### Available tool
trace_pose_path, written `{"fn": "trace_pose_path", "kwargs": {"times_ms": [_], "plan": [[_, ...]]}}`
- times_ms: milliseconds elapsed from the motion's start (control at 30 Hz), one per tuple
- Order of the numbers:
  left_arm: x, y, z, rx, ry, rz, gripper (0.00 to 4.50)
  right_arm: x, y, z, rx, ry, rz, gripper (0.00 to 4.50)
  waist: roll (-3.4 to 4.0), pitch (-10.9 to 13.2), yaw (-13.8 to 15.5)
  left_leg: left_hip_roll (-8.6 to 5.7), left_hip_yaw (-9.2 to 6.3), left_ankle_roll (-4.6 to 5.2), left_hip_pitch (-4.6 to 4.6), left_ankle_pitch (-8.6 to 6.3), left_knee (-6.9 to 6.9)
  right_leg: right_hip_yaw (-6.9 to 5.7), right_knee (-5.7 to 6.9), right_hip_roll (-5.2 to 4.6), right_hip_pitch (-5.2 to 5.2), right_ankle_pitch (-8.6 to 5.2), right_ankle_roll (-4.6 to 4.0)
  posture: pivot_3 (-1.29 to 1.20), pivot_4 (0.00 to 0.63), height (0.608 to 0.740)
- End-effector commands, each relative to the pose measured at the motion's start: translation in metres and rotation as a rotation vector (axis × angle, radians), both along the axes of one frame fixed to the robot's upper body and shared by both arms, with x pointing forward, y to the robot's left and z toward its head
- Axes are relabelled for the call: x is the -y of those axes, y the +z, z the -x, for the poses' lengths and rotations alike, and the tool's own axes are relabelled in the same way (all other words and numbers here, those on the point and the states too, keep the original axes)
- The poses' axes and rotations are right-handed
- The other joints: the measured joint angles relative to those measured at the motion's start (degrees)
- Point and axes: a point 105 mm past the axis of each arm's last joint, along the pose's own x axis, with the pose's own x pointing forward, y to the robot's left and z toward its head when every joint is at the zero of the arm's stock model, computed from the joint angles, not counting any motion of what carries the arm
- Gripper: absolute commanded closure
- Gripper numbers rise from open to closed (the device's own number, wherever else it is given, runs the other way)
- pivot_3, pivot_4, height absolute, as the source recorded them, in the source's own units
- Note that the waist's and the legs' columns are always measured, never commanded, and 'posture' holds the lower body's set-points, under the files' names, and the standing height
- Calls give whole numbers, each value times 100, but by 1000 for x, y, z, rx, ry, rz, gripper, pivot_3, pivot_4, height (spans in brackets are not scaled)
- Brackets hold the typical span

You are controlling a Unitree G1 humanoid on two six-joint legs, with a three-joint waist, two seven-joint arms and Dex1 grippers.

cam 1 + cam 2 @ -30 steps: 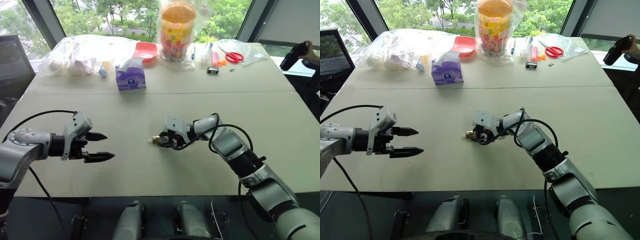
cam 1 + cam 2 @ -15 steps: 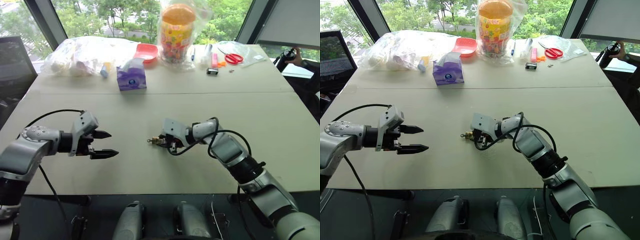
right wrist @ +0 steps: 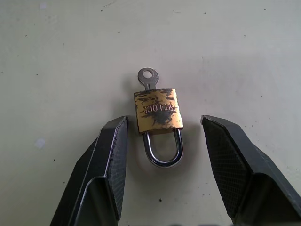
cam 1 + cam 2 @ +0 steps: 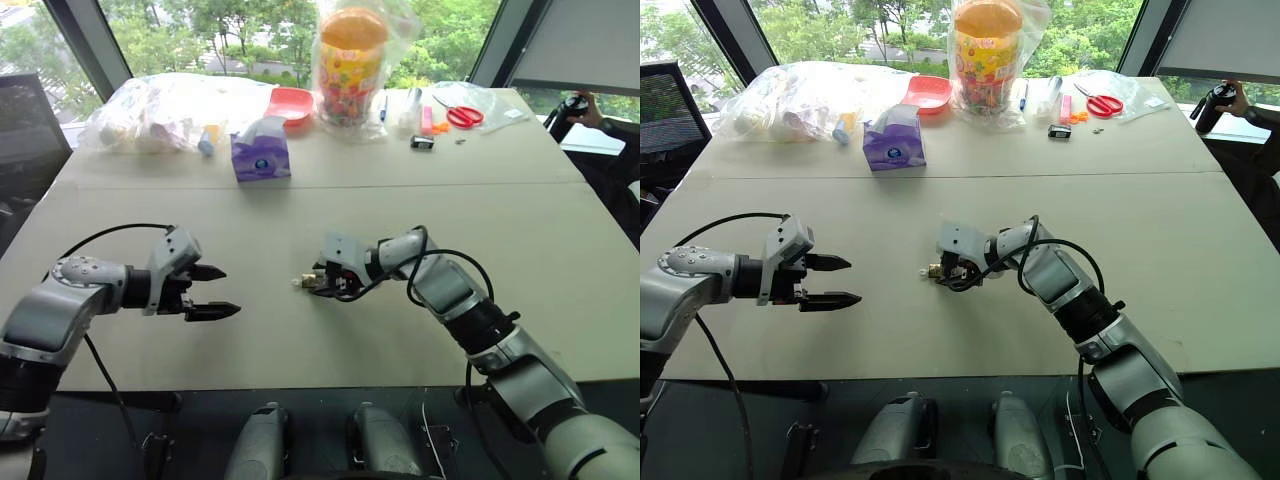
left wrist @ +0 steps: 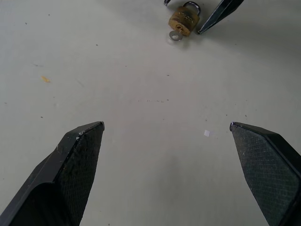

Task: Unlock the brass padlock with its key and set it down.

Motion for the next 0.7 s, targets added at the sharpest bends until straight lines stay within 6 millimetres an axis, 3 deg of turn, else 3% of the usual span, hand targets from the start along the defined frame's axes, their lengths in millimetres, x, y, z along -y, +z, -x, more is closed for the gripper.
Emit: {"fn": "trace_pose_path", "kwargs": {"times_ms": [33, 100, 167, 267, 367, 500, 700], "plan": [[2, 6, 0, 40, -5, -2, 0, -7, -7, 4, -26, 23, 9, 2202, 0, 0, -2, 0, 0, 0, 0, 0, 0, 0, 0, 0, 0, 0, 0, 0, 150, 740], [2, 6, 0, 40, -2, -1, 0, -8, -8, 5, -31, 26, 7, 2849, 0, 0, -4, 0, 0, 0, 1, 0, 0, 0, 1, 0, 1, 0, 0, 0, 150, 740], [2, 5, 0, 40, -1, 0, 0, -10, -9, 4, -29, 22, 6, 3788, 0, 0, -3, 1, 0, 0, 2, 0, 0, 0, 2, 0, 1, 0, 0, 0, 150, 740], [5, 4, -4, 43, -7, 11, 0, -12, -7, 3, -12, 20, 1, 3801, 0, 0, -2, 1, -1, 0, 4, 0, 0, 0, 2, 0, 3, 0, 0, 0, 150, 740], [14, 8, -19, 58, 7, 82, 0, -12, 9, -1, 83, 24, -22, 3801, 0, 0, 15, 1, -1, -1, 4, 1, 0, 0, 3, 0, 3, 0, 0, 0, 150, 740], [33, 39, -59, 61, 72, 352, 0, 8, 63, -12, 467, 61, -19, 3801, -10, 9, 111, -5, -3, 8, -11, 8, 16, -4, 9, -2, -4, 2, 2, 0, 150, 740], [53, 55, -79, 27, 7, 475, 0, 26, 102, -1, 629, 42, -75, 3801, -25, 13, 20, -10, 3, 11, -19, 9, 13, 0, 0, 2, -11, 9, 17, 0, 150, 740]]}}
